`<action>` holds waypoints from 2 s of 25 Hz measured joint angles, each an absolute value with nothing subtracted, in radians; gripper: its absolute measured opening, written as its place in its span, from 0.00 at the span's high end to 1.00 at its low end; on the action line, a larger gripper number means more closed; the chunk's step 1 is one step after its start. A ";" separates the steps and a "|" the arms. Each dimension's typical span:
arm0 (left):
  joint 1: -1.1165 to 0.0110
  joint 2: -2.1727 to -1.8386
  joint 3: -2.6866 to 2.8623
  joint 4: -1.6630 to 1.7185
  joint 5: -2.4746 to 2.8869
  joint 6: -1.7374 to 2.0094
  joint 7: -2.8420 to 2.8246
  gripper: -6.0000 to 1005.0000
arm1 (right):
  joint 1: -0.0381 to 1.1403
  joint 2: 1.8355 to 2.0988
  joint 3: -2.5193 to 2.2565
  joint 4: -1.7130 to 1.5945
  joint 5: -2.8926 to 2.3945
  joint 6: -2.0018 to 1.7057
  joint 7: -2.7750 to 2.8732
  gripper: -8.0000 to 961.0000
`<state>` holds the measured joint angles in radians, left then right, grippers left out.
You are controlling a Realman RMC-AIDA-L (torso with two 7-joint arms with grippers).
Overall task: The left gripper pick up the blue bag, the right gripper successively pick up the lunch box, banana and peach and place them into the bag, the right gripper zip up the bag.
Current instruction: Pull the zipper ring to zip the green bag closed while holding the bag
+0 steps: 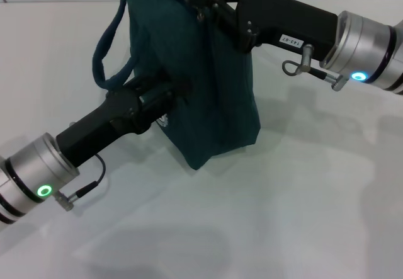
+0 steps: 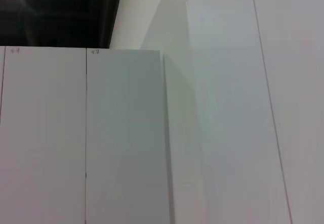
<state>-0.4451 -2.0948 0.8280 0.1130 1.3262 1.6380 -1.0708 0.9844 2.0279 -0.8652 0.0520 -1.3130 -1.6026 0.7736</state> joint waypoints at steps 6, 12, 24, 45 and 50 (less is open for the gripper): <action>-0.427 -2.091 0.828 0.122 1.284 1.607 -1.092 0.30 | 0.981 2.028 -0.865 0.052 -1.313 -1.606 0.776 0.94; -0.415 -2.088 0.835 0.140 1.289 1.612 -1.102 0.32 | 0.977 2.028 -0.865 0.052 -1.313 -1.607 0.776 0.94; -0.422 -2.088 0.840 0.153 1.330 1.649 -1.089 0.54 | 0.977 2.028 -0.865 0.052 -1.312 -1.601 0.776 0.93; -0.428 -2.086 0.842 0.163 1.374 1.646 -1.075 0.95 | 0.974 2.028 -0.860 0.060 -1.307 -1.616 0.778 0.93; -0.423 -2.084 0.862 0.173 1.382 1.650 -1.079 0.95 | 0.972 2.028 -0.844 0.053 -1.306 -1.620 0.793 0.93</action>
<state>-0.4229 -2.0845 0.8618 0.1735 1.3820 1.6504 -1.0786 0.9721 2.0279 -0.8439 0.0535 -1.3059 -1.6203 0.7934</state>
